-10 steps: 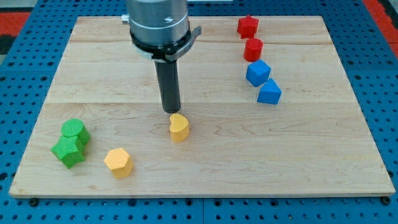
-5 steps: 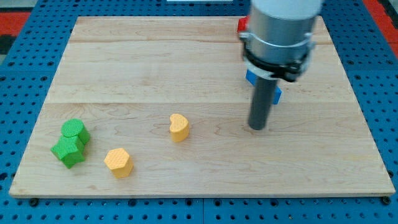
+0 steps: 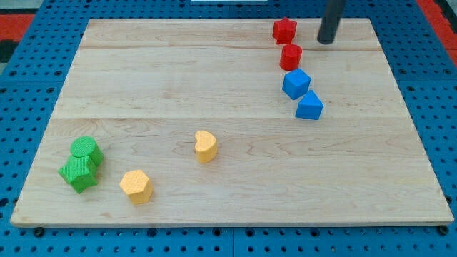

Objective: Push the red star towards the left

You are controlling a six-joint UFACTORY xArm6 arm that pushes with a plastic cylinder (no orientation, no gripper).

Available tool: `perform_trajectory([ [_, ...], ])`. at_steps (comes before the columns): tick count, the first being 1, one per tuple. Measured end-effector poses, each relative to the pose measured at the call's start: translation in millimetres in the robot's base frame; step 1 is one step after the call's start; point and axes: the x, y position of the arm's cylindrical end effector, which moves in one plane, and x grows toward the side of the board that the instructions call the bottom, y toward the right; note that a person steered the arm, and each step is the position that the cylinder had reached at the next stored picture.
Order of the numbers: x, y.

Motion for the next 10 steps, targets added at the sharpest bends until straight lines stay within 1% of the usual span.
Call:
perform_trajectory([
  [1,-7.1,-14.0],
  [2,-36.1,-17.0],
  [3,-37.4,-60.5],
  [4,-27.3,-105.5],
  [5,-26.7,-73.5],
  [6,-50.7,-63.6],
  [7,0.3,-46.5],
  [8,19.1,-43.6],
  [9,22.9,-114.8],
  [10,1.5,-159.5],
])
